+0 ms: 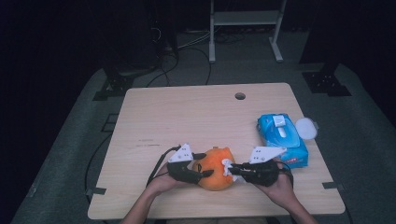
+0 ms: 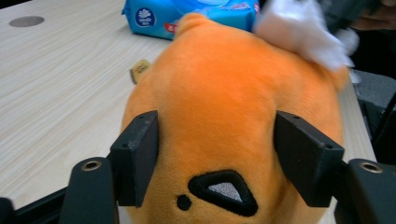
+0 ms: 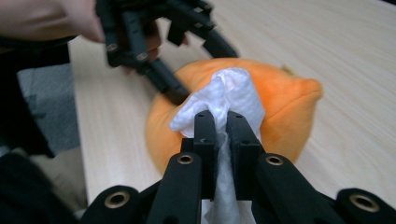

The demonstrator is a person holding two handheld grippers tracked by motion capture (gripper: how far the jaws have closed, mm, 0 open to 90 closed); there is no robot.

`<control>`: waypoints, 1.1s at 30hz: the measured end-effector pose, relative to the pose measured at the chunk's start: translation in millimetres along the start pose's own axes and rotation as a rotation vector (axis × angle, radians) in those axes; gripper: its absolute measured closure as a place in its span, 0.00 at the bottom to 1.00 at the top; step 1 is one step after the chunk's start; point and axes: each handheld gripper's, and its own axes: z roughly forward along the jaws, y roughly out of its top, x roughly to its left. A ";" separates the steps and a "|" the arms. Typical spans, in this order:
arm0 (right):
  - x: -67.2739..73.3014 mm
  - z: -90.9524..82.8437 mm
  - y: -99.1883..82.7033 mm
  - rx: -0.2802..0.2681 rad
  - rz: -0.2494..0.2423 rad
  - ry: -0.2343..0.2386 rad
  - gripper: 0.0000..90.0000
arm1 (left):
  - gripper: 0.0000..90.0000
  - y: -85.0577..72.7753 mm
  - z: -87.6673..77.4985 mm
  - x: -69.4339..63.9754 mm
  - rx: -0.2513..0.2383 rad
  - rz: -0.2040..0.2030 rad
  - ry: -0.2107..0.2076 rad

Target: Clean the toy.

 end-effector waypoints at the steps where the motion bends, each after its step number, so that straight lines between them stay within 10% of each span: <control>1: -2.5 0.4 0.6 -0.006 0.011 -0.013 0.92 | 0.38 0.1 0.7 -0.6 -0.001 0.005 -0.007; 8: -27.4 9.2 1.9 -0.034 0.101 -0.103 0.92 | 0.38 1.1 5.5 -4.9 -0.005 0.025 -0.021; 19: -9.2 -6.6 -11.0 0.000 0.050 0.034 0.91 | 0.36 0.4 2.2 3.8 -0.018 -0.081 0.029; 28: -30.1 0.2 -6.9 -0.039 0.122 -0.045 0.92 | 0.39 5.6 10.4 -16.0 -0.009 0.098 -0.022; 33: -45.1 -0.6 -11.2 -0.062 0.186 -0.061 0.92 | 0.38 6.2 11.2 -16.5 -0.009 0.085 -0.025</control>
